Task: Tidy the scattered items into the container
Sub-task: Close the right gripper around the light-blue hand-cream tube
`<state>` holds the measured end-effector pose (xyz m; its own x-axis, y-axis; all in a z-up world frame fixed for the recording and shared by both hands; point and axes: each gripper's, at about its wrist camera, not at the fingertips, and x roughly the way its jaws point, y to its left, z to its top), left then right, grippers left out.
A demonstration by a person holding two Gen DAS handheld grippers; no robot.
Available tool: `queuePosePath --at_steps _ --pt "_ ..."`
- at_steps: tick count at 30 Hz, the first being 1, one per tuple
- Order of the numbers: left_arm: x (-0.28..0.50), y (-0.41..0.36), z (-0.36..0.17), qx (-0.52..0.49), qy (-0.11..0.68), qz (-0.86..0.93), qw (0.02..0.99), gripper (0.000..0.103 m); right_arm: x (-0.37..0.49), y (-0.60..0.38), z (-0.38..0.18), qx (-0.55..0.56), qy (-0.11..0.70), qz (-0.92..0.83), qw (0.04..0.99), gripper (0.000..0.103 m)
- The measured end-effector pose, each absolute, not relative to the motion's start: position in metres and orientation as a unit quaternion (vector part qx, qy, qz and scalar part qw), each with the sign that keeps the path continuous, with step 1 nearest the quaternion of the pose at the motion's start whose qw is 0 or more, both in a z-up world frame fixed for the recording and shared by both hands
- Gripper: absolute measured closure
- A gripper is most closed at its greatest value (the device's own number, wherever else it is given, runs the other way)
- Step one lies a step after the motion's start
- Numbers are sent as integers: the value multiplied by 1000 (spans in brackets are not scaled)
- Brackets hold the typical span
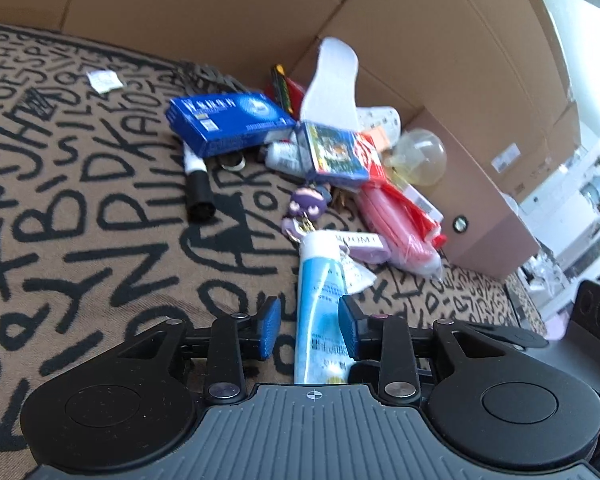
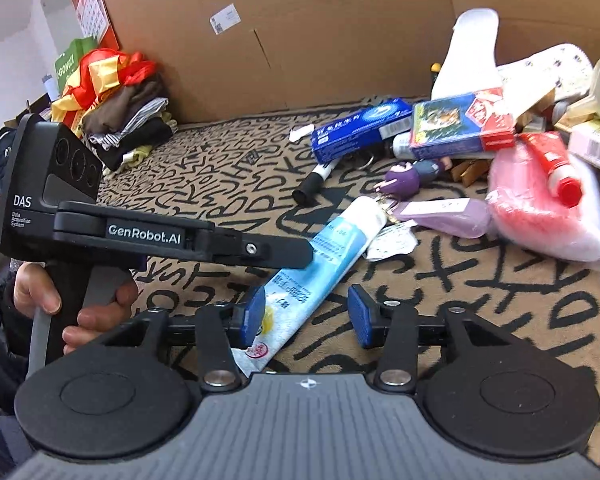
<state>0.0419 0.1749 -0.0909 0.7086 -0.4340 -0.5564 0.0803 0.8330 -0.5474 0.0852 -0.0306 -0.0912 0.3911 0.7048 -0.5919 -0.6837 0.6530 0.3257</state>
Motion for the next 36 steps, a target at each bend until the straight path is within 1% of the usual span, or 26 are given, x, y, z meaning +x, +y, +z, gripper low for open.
queuePosePath --at_steps 3,5,7,8,9,10,12,13,14,15,16,17,18,19,22,23,24,25,26,27,28,30,36 --pt "48 171 -91 -241 359 -159 887 54 85 -17 -93 2 351 413 841 46" --pt "52 168 -91 -233 361 -163 888 49 84 -8 -97 -15 342 408 846 44" --pt "53 166 -91 -225 364 -162 889 49 81 -1 -98 -36 332 407 850 43" --pt "53 166 -92 -225 364 -163 889 50 79 0 -98 -47 326 408 851 45" --pt "51 167 -92 -227 364 -162 889 51 80 -3 -96 -52 327 409 850 48" --pt "50 168 -92 -231 364 -163 887 54 80 -7 -94 -56 327 410 850 51" --pt "47 170 -93 -240 364 -168 884 59 81 -13 -90 -65 328 412 848 65" --pt "46 169 -92 -242 363 -169 884 58 81 -17 -89 -70 329 412 847 69" --pt "45 169 -91 -244 361 -171 883 58 82 -20 -87 -74 329 413 846 81" --pt "44 168 -91 -246 360 -173 883 57 82 -24 -85 -79 330 414 845 97" --pt "44 168 -91 -253 361 -181 879 55 83 -27 -84 -83 330 414 844 98" --pt "45 167 -91 -256 364 -184 877 49 82 -30 -84 -84 331 407 847 98" --pt "47 165 -92 -254 366 -182 877 48 83 -33 -85 -76 335 404 848 98" --pt "48 164 -93 -252 367 -179 877 50 84 -35 -86 -63 341 404 847 97" --pt "50 162 -92 -244 370 -177 879 49 87 -39 -88 -14 355 404 843 92" --pt "50 162 -91 -241 371 -178 879 53 86 -38 -88 -10 356 410 840 88" --pt "51 161 -91 -237 373 -176 879 55 85 -37 -88 -7 356 416 837 78" --pt "51 161 -91 -235 375 -175 879 56 83 -35 -88 -10 354 420 836 70" --pt "51 161 -91 -234 377 -174 879 56 81 -32 -88 -12 351 421 836 52" --pt "51 160 -90 -234 377 -176 879 57 79 -30 -88 -13 349 421 837 41" --pt "51 160 -89 -234 376 -178 879 57 77 -27 -88 -11 349 421 837 39" --pt "50 156 -87 -225 376 -175 882 56 74 -21 -89 -12 350 414 841 33" --pt "47 152 -84 -218 375 -177 883 56 63 -3 -92 -65 323 368 869 32"
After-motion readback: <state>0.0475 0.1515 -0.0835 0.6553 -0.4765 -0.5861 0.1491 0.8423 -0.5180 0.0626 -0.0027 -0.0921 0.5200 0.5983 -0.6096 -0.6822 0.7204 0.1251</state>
